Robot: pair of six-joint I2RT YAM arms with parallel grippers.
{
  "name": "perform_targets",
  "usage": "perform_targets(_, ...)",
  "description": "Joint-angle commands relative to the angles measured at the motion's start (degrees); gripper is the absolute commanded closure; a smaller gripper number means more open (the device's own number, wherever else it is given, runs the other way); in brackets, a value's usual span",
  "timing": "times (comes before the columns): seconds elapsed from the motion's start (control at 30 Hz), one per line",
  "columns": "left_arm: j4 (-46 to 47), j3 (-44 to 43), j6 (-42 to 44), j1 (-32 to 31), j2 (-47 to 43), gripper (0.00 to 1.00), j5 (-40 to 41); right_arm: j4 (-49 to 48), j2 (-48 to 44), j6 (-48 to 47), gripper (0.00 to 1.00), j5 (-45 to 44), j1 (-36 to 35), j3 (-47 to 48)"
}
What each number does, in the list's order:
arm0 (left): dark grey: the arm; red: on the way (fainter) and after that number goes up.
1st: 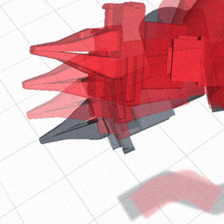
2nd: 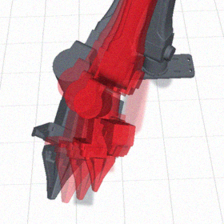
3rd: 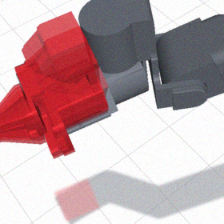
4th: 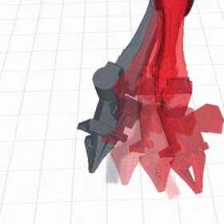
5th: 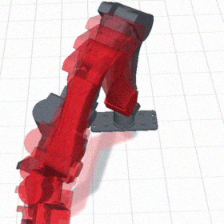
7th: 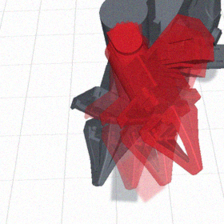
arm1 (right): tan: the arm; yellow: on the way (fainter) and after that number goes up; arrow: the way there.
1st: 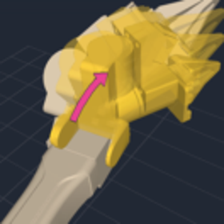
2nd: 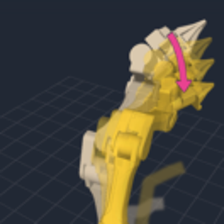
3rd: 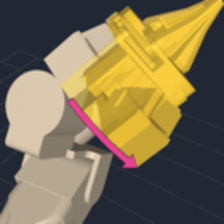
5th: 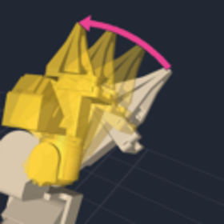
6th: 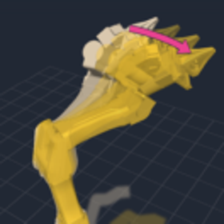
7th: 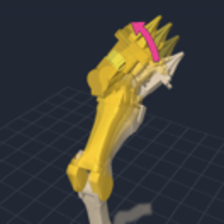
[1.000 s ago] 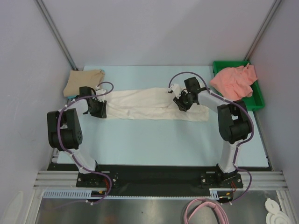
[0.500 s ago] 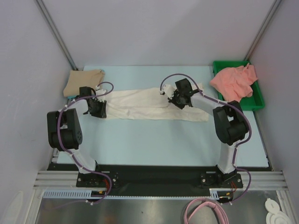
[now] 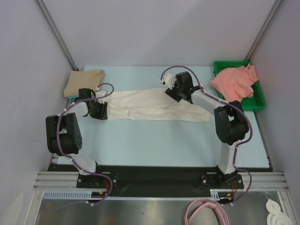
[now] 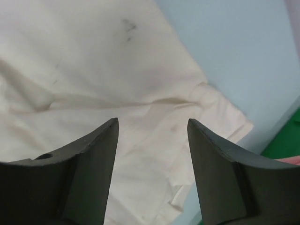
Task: Fold and stack the t-shirts
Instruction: Fold the tshirt
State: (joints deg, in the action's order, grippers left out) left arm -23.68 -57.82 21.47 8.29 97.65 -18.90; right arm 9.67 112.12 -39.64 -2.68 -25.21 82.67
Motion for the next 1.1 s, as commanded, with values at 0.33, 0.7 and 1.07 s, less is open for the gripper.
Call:
perform_targets(0.33, 6.9, 4.8, 0.3, -0.2, -4.9, 0.59, -4.0, 11.9, -10.8, 2.5, 0.51, 16.6, 2.4, -11.1)
perform_targets(0.7, 6.5, 4.1, 0.1, -0.4, -2.8, 0.60, -3.0, 12.8, -5.6, 2.2, 0.55, 17.1, 3.1, -9.5)
perform_targets(1.07, 6.2, 3.9, 0.1, -0.6, -2.5, 0.61, -3.0, 10.6, -3.6, 2.1, 0.67, 15.5, 3.6, -9.1)
